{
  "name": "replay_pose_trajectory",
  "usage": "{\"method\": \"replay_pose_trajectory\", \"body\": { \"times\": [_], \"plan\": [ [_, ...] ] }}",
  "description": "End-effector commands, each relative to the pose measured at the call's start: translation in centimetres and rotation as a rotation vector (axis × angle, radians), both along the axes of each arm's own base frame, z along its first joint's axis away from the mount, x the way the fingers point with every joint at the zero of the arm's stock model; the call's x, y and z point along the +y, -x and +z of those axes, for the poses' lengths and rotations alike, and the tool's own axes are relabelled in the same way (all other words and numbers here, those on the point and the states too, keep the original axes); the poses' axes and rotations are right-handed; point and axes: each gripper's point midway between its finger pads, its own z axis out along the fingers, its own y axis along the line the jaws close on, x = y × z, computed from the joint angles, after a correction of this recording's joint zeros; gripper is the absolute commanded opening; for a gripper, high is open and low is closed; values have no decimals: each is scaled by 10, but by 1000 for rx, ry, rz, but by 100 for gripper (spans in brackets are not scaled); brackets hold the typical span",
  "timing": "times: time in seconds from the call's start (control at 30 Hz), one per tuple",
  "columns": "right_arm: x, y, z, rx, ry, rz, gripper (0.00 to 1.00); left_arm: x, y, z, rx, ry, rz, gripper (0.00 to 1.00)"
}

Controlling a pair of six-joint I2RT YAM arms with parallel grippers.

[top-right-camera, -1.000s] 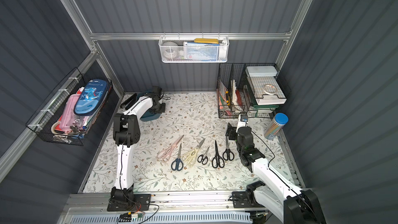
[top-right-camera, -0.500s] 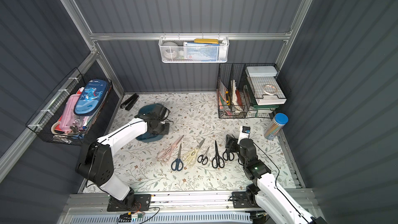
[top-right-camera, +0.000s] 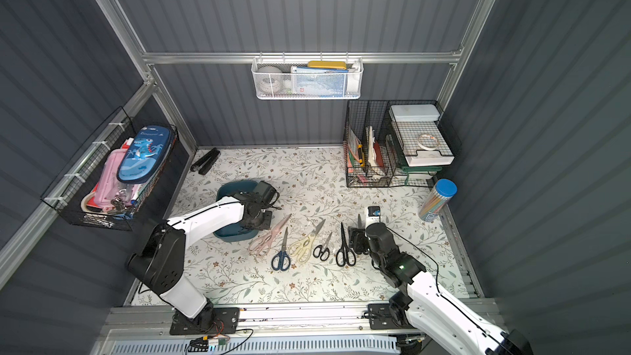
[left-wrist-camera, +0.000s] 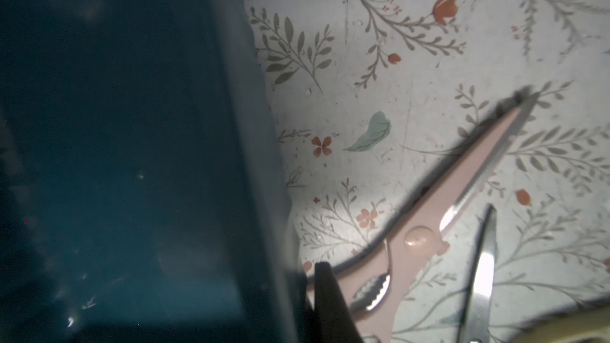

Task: Put the scissors into the storage box
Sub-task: Place the storage box at the center of the board.

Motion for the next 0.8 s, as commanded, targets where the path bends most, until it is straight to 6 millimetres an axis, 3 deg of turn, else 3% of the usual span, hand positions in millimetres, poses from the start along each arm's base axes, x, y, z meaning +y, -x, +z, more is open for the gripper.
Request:
{"method": "replay_pose_trajectory", "body": {
  "times": [0.0,0.3,0.47,0.63,0.77],
  "plan": [
    [1,1,9,-55,34,21,79,-1,-14,1,-55,-21,-31,0],
    [4,3,14,-119,0,49,80,2,-6,-18,-14,-39,-63,2],
    [9,2,10,-83,14,69,80,2,-5,-19,-16,-31,-61,31],
    [13,2,7,-59,23,85,80,7,-11,-3,-38,-69,-52,41],
    [12,3,8,-63,22,85,80,17,-14,36,-87,-96,-16,45]
  ]
}}
